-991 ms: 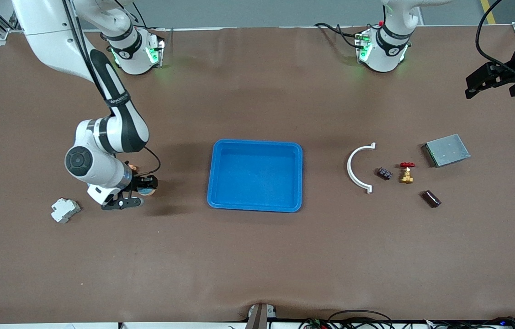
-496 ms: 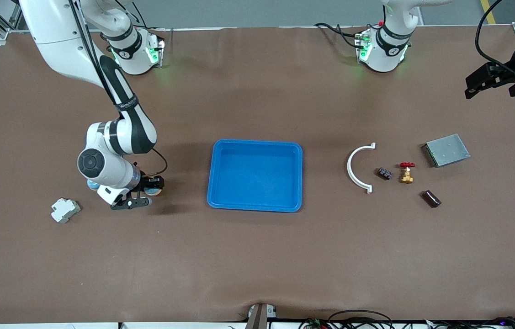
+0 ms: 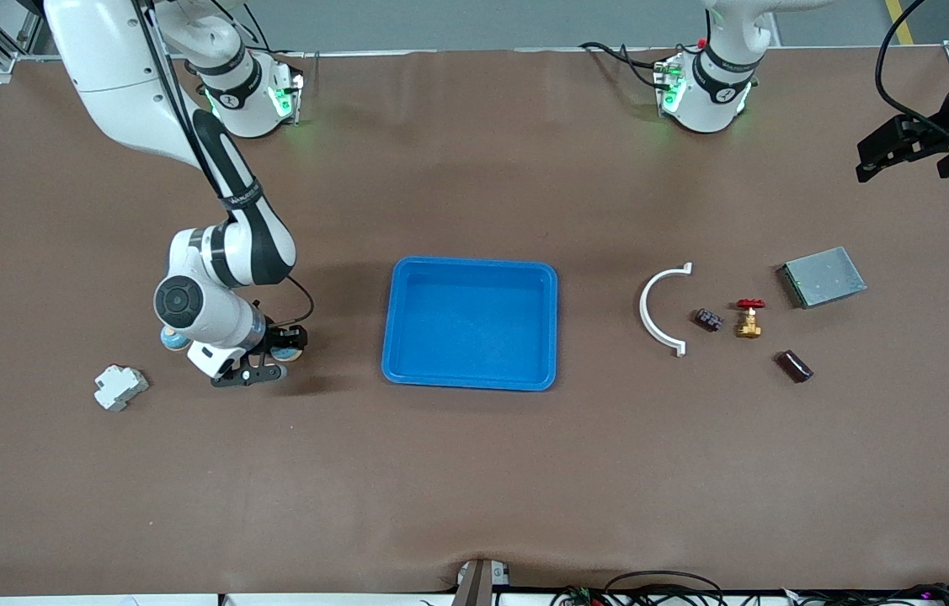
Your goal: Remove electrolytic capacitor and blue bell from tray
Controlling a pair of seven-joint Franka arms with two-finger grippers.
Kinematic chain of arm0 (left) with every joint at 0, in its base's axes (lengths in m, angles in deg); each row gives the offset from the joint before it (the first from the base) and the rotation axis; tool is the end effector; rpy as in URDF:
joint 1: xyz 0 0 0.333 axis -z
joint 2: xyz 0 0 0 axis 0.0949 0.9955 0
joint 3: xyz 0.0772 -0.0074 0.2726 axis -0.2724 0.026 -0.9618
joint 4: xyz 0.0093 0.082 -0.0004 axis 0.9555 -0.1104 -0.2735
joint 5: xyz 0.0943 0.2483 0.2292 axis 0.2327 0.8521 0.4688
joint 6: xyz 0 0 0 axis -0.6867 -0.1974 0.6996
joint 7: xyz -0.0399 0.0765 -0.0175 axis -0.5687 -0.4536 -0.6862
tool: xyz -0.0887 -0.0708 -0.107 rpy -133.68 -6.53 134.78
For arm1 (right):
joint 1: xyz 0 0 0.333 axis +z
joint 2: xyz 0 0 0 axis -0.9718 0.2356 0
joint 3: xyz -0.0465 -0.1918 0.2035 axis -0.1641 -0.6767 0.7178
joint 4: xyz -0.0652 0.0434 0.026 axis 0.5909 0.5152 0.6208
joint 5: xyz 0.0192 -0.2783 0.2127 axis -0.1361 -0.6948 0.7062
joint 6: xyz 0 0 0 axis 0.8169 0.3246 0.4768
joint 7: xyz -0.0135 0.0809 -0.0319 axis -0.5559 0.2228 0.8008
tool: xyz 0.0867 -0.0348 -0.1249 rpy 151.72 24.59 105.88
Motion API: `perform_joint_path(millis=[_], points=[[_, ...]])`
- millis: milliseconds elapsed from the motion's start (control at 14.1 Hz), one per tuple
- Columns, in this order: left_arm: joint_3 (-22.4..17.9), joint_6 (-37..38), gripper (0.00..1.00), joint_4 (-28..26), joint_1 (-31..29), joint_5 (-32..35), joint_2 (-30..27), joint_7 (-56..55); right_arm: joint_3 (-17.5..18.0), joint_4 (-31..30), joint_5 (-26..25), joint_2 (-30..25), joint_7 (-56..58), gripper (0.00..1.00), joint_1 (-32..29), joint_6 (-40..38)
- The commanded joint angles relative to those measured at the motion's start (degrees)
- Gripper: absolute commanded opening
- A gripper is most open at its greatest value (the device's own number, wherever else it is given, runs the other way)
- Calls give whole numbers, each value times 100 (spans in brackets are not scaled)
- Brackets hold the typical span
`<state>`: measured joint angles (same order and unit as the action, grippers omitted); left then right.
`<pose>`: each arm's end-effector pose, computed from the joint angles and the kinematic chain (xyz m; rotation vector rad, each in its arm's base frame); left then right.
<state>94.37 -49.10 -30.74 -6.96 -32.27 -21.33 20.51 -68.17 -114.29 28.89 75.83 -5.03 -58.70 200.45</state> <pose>0.4657 -0.0280 0.5686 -3.0901 -0.0185 0.1008 0.5485 0.1269 0.1425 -3.0798 -0.1922 0.1199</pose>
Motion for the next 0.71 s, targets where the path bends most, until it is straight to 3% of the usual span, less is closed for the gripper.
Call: perform_joint_path(millis=[0,71,283,637], points=[[24,-28,100,29,-15,-84,0,-10,-9,-41,103,-50,-42,75,8,-25],[24,-28,100,29,-15,-84,0,-10,-9,-41,103,-94,-51,100,-1,-34],[24,-28,100,29,-15,-84,-8,-10,-17,125,94,-278,-51,100,-36,-638],[24,-19,100,29,-24,-102,-35,-1,-61,520,85,-1156,-33,100,-45,-2280]])
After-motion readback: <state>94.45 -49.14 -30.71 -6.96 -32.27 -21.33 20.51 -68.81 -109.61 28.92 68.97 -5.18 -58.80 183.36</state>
